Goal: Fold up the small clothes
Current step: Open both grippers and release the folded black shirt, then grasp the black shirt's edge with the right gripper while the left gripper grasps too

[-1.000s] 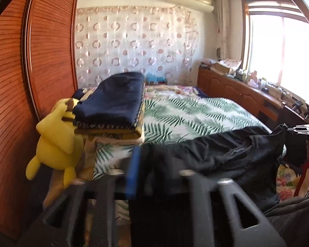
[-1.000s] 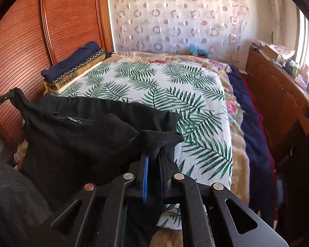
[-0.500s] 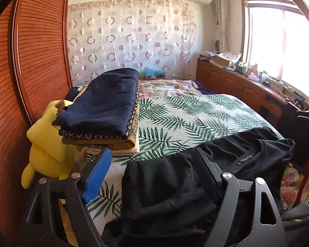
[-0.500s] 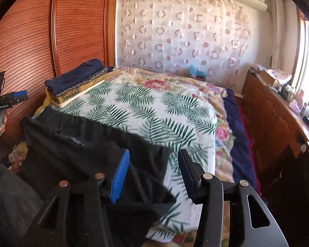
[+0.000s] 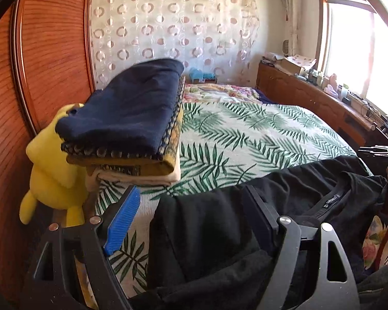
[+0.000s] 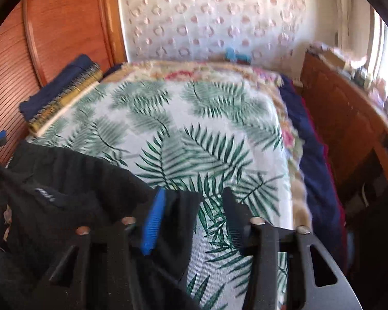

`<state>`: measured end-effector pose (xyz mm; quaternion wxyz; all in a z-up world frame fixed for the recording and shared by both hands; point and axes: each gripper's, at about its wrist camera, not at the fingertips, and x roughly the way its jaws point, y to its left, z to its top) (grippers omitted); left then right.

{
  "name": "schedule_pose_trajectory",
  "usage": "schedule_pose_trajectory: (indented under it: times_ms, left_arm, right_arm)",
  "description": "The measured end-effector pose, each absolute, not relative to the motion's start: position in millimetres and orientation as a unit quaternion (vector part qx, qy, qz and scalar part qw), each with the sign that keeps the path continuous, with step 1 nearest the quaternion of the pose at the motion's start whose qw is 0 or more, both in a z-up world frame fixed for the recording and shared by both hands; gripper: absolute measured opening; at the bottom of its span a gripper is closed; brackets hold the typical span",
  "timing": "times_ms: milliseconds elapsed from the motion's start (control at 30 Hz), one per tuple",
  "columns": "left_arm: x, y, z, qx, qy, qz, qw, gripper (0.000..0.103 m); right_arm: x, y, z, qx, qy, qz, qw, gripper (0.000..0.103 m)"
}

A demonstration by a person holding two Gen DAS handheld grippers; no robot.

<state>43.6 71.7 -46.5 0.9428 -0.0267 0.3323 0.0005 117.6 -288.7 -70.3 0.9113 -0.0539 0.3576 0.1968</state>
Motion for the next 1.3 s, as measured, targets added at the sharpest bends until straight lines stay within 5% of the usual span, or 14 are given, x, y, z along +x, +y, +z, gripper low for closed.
schedule_pose_trajectory:
  times_ms: [67,133,200,433,667,767,867,933,1000,1300]
  left_arm:
    - [45.4,73.0,-52.2,-0.029,0.339,0.002,0.94,0.081]
    - [46.6,73.8,-58.7,-0.031,0.346,0.004,0.938,0.081]
    - [47.5,74.9,-63.2,-0.033,0.35,0.006,0.936,0.081]
    - [49.6,77.6,-75.1,-0.038,0.362,0.012,0.931,0.081]
    - [46.4,79.4,-69.3,-0.044,0.355,-0.003,0.934,0.081]
    - [46.8,83.0,-63.3,-0.05,0.352,-0.015,0.934,0.065]
    - [52.8,85.5,-59.5,-0.045,0.358,-0.021,0.932,0.049]
    - [60.3,90.6,-60.8,-0.046,0.368,-0.023,0.928,0.047]
    - [70.2,96.8,-66.4,-0.051,0.389,-0.018,0.92,0.047]
    - [80.4,95.2,-89.2,-0.056,0.423,-0.031,0.904,0.047]
  right_arm:
    - [129.2,-287.6,-76.8,-0.039,0.373,0.193,0.907,0.037]
    - [134.7,-288.0,-79.2,-0.014,0.381,0.205,0.901,0.009]
    - [132.0,-288.2,-78.5,0.0,0.378,0.218,0.899,0.004]
    - [76.7,-317.9,-45.1,0.043,0.28,0.168,0.944,0.003]
    - [62.2,-316.7,-53.5,0.006,0.298,0.128,0.946,0.003]
    - [64.3,-314.9,-54.5,0.003,0.299,0.133,0.945,0.003]
    - [68.5,-312.1,-49.8,-0.002,0.295,0.132,0.946,0.016]
    - [78.8,-311.4,-53.5,-0.007,0.3,0.135,0.944,0.05]
    - [87.0,-312.1,-59.4,-0.003,0.305,0.146,0.941,0.069]
    - [118.3,-309.8,-84.5,-0.002,0.359,0.18,0.916,0.07]
